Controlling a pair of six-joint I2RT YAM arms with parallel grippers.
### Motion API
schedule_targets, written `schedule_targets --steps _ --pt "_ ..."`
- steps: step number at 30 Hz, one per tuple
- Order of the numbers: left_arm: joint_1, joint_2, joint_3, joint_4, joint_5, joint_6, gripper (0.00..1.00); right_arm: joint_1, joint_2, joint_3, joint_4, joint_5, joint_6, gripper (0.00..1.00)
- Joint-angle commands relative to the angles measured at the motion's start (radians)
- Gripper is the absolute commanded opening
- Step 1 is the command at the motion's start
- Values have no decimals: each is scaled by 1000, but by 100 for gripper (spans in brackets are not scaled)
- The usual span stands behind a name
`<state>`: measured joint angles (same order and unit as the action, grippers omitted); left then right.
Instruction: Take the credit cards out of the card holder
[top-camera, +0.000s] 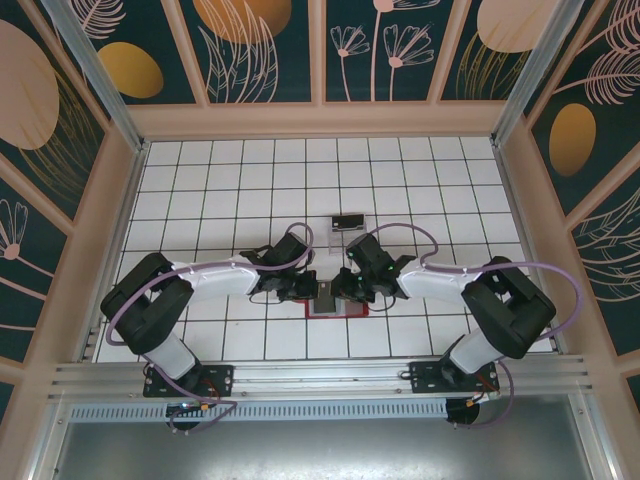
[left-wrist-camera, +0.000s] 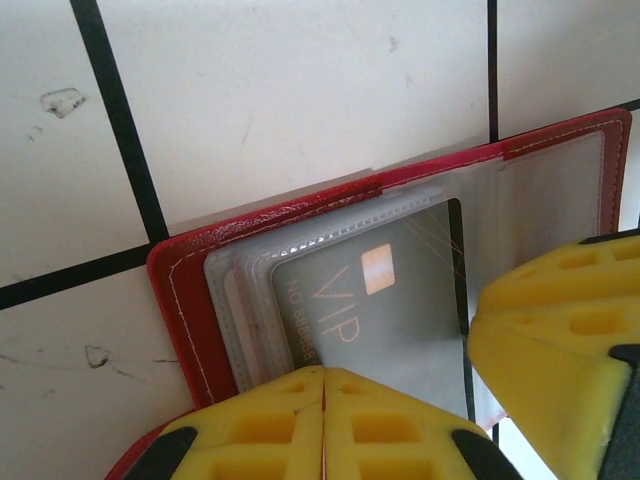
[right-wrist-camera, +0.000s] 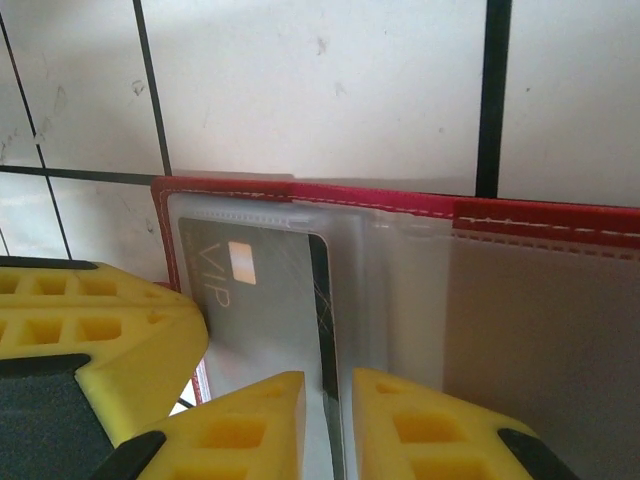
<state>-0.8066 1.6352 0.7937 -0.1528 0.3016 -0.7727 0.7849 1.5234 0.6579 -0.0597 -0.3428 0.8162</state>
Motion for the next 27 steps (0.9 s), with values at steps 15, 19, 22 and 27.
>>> schedule_targets --steps 15,19,22,27 --pt "-3 54 -6 -50 -27 23 7 -13 27 -47 91 -45 -14 11" --pt "-4 56 -8 -41 -18 21 7 -13 26 -44 99 -61 -15 12" --pt "-5 57 -7 -35 -12 19 7 -14 26 -50 118 -70 -14 14" --pt "-5 54 -8 -27 -7 17 7 -13 41 -58 161 -104 -7 14"
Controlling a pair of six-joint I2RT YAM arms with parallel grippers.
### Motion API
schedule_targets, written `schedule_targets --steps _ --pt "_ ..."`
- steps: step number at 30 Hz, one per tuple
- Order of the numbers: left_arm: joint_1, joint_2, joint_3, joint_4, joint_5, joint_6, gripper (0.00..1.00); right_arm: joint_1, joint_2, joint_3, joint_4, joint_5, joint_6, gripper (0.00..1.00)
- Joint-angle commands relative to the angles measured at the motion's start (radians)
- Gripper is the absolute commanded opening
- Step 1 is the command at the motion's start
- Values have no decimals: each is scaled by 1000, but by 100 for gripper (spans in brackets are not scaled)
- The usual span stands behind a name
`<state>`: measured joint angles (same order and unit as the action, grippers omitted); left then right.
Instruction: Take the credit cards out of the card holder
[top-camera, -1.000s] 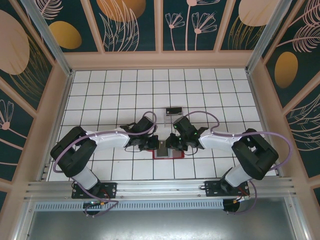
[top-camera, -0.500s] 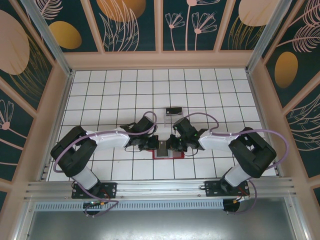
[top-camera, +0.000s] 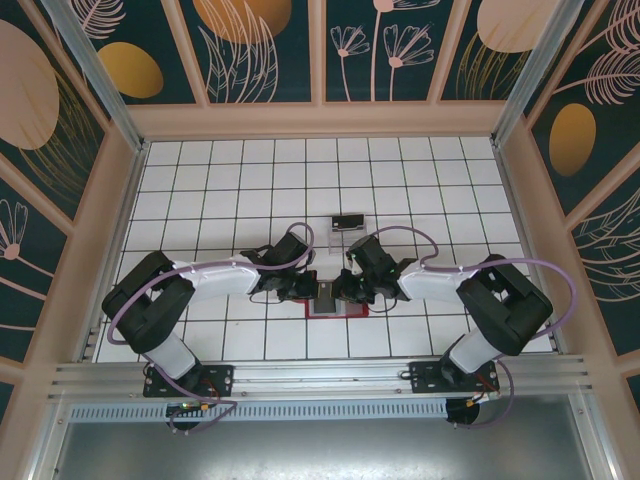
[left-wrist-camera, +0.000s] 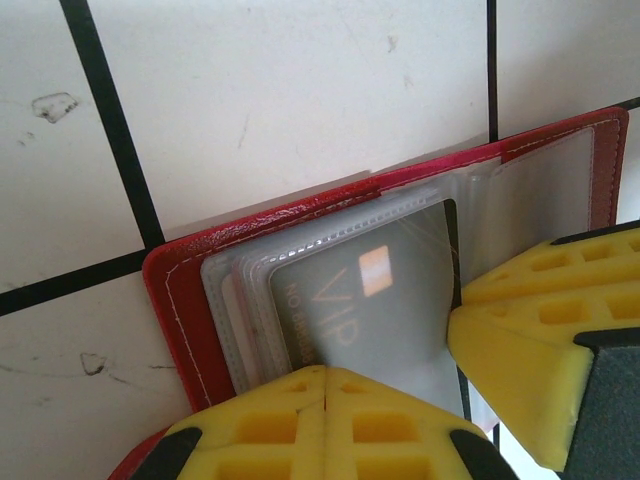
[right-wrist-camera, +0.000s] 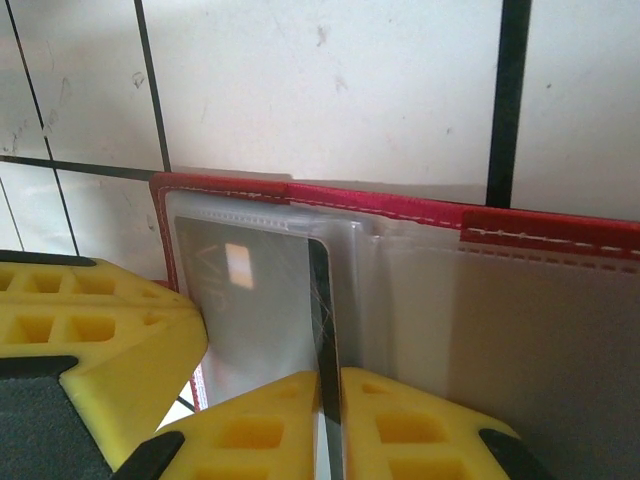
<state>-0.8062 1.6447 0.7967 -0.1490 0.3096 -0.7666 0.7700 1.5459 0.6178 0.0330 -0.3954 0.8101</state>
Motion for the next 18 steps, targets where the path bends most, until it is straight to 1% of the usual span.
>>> schedule_targets --steps 1,10,18 --pt "-4 43 -12 -29 -14 8 7 2 15 -22 75 -57 3 14" --pt "-5 23 -15 -20 -11 0 7 2 -59 -24 56 -55 11 14" --pt "-5 20 -11 -17 -5 -4 7 2 -37 -34 92 -76 17 14"
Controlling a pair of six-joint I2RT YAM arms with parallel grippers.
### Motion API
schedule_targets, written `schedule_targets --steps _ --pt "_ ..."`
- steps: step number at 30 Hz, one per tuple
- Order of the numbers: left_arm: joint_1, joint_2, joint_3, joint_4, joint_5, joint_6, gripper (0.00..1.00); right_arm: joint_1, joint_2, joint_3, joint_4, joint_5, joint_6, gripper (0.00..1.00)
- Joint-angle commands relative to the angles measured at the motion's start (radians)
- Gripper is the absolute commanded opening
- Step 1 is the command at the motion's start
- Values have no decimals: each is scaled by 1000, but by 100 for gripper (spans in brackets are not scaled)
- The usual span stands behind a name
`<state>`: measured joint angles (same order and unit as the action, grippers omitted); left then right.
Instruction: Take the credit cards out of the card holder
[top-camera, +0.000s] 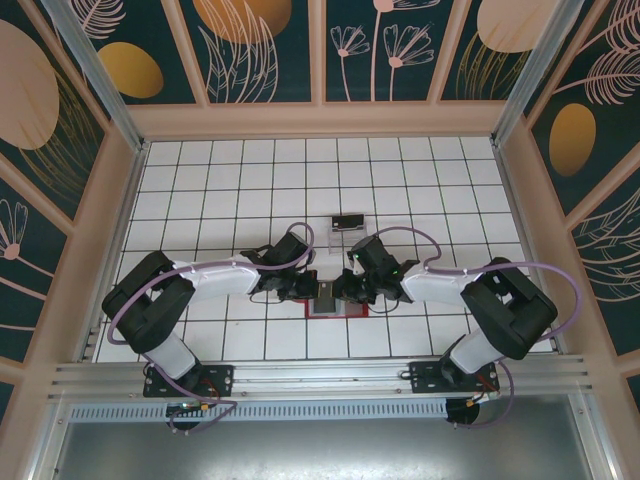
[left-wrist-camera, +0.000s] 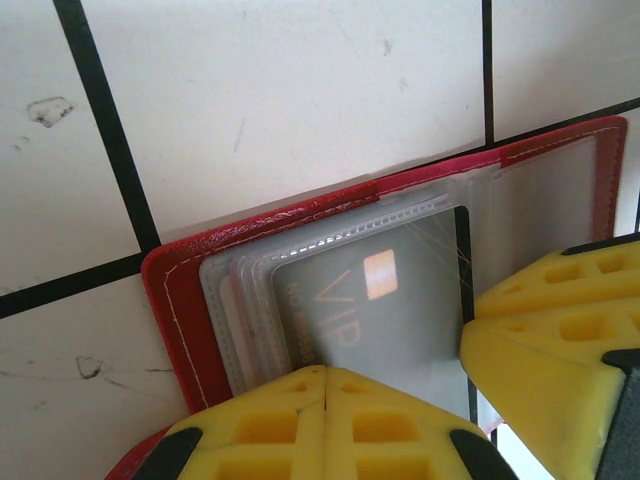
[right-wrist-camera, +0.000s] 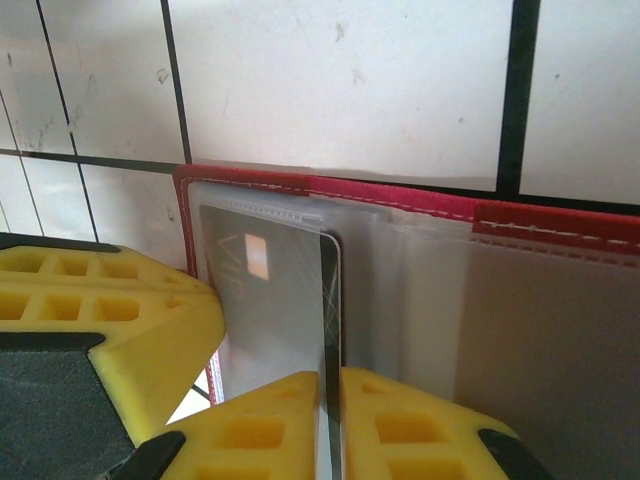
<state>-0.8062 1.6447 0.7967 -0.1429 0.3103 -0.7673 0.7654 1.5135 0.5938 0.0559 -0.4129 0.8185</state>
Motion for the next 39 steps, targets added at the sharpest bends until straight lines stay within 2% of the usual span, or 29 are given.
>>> schedule_targets --steps 1,11,18,29,39 --pt "-5 18 -13 -21 -4 -4 7 7 4 -12 80 -65 11 14" --pt "-4 21 -25 0 12 -18 7 11 66 -48 194 -109 35 18" --pt "-5 21 -26 -7 3 -14 7 11 28 -73 236 -100 55 17" --pt "-5 2 -24 -64 -60 14 7 9 0 -57 186 -45 35 10" --pt "-4 20 12 -148 -108 43 7 15 -30 -41 134 -18 -3 9"
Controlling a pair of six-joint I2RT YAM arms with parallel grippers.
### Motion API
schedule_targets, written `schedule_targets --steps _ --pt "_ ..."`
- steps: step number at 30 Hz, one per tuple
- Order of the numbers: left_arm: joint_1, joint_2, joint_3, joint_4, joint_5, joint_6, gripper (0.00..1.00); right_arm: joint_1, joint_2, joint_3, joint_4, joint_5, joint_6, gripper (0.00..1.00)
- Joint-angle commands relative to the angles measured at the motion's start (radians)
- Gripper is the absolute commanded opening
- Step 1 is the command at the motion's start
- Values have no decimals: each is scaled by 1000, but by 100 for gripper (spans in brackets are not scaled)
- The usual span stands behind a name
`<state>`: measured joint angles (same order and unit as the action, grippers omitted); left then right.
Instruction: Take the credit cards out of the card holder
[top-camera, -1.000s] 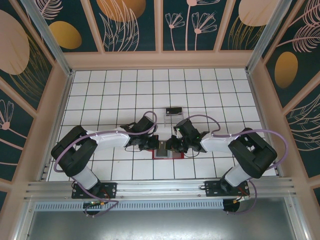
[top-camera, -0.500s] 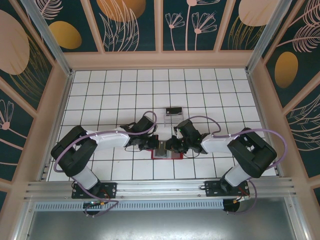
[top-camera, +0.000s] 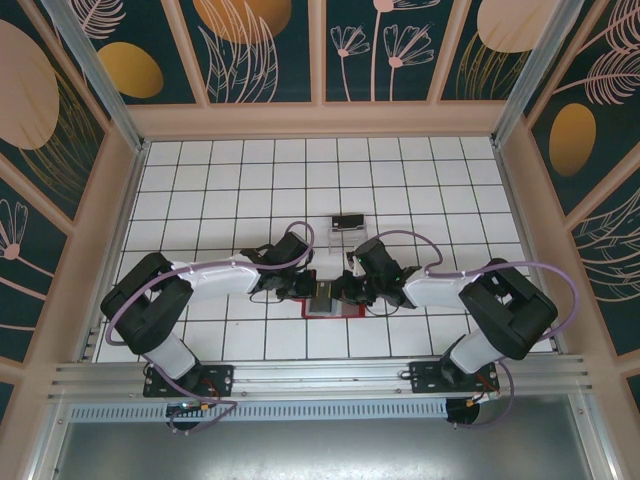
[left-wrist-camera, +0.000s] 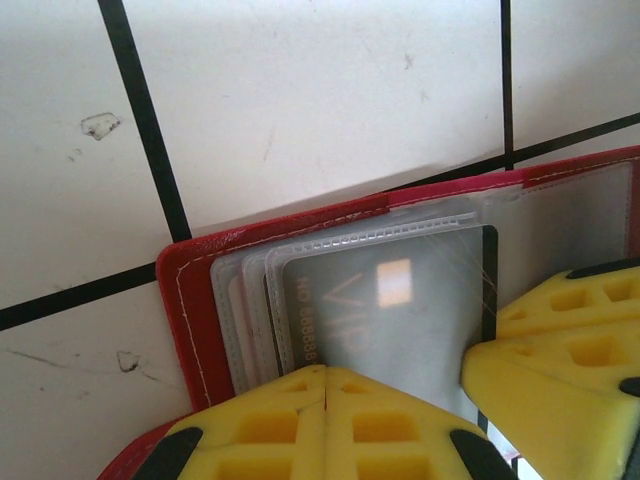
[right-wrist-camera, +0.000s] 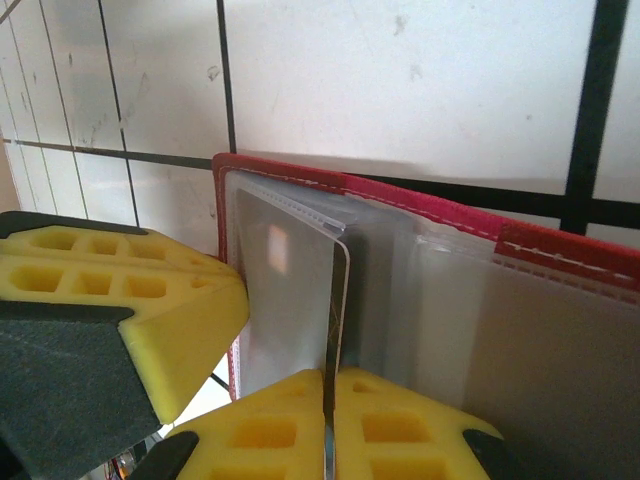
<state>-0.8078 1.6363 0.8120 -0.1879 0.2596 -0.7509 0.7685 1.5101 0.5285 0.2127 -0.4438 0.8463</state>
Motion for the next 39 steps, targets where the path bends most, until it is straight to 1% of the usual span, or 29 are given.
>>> schedule_targets --steps 1,17,27,39 --pt "-3 31 -2 -106 -57 27 7 12 -27 24 -26 14 -33 9" --pt "-4 42 -11 -119 -77 35 7 12 -17 10 19 -13 -24 16" --pt "-3 30 -52 -91 -82 20 7 12 -11 15 25 -18 -17 16" --pt "-2 31 -61 -82 -80 18 7 6 -75 -27 -1 5 -6 14"
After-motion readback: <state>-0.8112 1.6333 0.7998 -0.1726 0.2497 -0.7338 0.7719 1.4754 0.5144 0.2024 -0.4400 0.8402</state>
